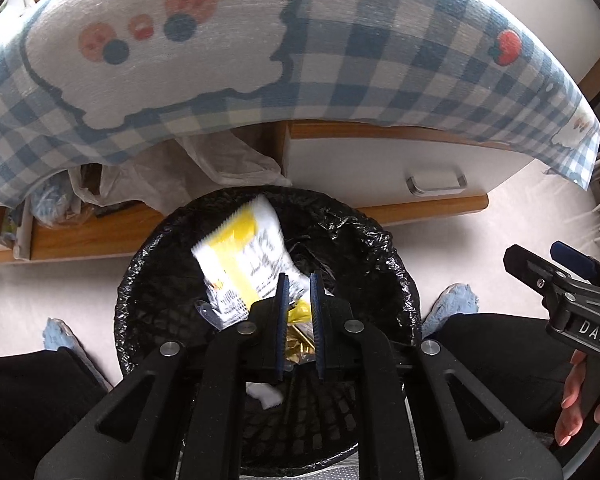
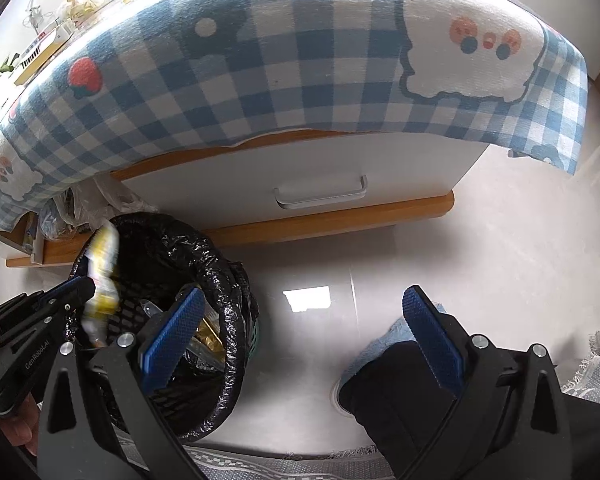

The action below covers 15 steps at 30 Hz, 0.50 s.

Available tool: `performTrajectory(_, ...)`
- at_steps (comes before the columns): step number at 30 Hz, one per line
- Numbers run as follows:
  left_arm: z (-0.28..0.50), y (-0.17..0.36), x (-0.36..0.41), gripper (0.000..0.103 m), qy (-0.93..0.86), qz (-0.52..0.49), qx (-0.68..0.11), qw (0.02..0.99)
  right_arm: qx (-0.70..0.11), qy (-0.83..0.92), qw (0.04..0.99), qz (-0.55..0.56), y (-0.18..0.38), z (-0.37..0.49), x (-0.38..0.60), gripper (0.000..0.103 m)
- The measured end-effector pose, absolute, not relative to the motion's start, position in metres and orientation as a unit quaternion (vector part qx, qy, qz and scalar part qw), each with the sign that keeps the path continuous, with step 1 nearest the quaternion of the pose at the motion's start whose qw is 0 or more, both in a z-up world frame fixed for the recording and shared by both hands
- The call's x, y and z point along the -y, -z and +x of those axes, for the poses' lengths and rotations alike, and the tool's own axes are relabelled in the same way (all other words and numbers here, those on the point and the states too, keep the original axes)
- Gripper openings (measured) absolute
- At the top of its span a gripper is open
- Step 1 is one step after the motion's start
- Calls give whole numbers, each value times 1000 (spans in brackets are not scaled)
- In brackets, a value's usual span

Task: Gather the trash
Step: 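Open the left tool over the bin to drop the yellow snack wrapper, then raise both tools from the bin back over the table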

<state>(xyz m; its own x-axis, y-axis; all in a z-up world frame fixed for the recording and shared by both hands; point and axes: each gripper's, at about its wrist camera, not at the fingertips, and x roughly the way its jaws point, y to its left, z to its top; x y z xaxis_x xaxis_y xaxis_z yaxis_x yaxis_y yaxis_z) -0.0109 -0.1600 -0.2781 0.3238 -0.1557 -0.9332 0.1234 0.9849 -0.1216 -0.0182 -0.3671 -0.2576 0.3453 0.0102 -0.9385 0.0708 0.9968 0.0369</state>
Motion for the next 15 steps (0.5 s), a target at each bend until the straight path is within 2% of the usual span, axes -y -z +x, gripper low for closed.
performTrajectory(4, -13, 275, 159, 39, 83, -13, -570, 817, -572, 17, 820, 31, 258, -18, 362, 95)
performTrajectory(8, -15, 270, 155, 49, 79, -16, -567, 820, -570, 13, 821, 29, 256, -18, 357, 95)
performTrajectory(10, -16, 267, 152, 59, 75, -18, -563, 823, -567, 11, 823, 27, 254, -17, 355, 95)
performTrajectory(15, -19, 253, 144, 70, 64, -21, -552, 831, -556, 8, 831, 22, 243, -19, 349, 95)
